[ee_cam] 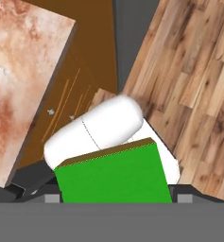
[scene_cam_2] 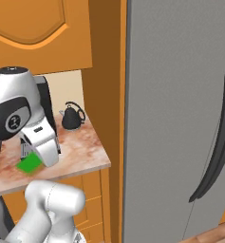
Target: Place the sponge inside the microwave to prepare for sanitizing.
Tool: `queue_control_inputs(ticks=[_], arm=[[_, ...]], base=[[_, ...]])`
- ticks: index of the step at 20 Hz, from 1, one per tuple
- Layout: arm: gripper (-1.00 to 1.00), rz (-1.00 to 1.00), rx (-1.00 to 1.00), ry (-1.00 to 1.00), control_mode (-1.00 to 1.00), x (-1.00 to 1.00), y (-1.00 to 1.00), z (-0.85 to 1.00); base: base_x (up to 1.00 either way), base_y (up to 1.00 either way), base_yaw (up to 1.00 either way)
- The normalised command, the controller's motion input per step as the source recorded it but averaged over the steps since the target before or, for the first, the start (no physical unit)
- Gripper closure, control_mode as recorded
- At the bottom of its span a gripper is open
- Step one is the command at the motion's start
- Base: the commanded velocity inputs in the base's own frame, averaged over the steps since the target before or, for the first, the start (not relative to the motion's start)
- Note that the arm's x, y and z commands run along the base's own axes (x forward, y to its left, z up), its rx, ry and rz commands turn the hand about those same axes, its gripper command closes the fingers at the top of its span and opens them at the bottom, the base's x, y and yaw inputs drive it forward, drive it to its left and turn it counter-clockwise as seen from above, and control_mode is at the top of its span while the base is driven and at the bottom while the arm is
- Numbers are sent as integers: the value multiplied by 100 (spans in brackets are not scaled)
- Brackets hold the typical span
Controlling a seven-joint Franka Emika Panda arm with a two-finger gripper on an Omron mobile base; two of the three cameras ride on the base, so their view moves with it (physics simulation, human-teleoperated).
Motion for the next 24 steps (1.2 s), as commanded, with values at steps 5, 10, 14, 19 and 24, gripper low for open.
queue_control_inputs(ticks=[5, 10, 14, 19, 24], arm=[[100, 0, 0, 0, -100, 0, -18, 0], [100, 0, 0, 0, -100, 0, 0, 0], [100, 0, 0, 0, -100, 0, 0, 0], [100, 0, 0, 0, -100, 0, 0, 0], [100, 0, 0, 0, 100, 0, 0, 0]], base=[[0, 0, 0], [0, 0, 0], [0, 0, 0], [0, 0, 0], [-3, -7, 0]])
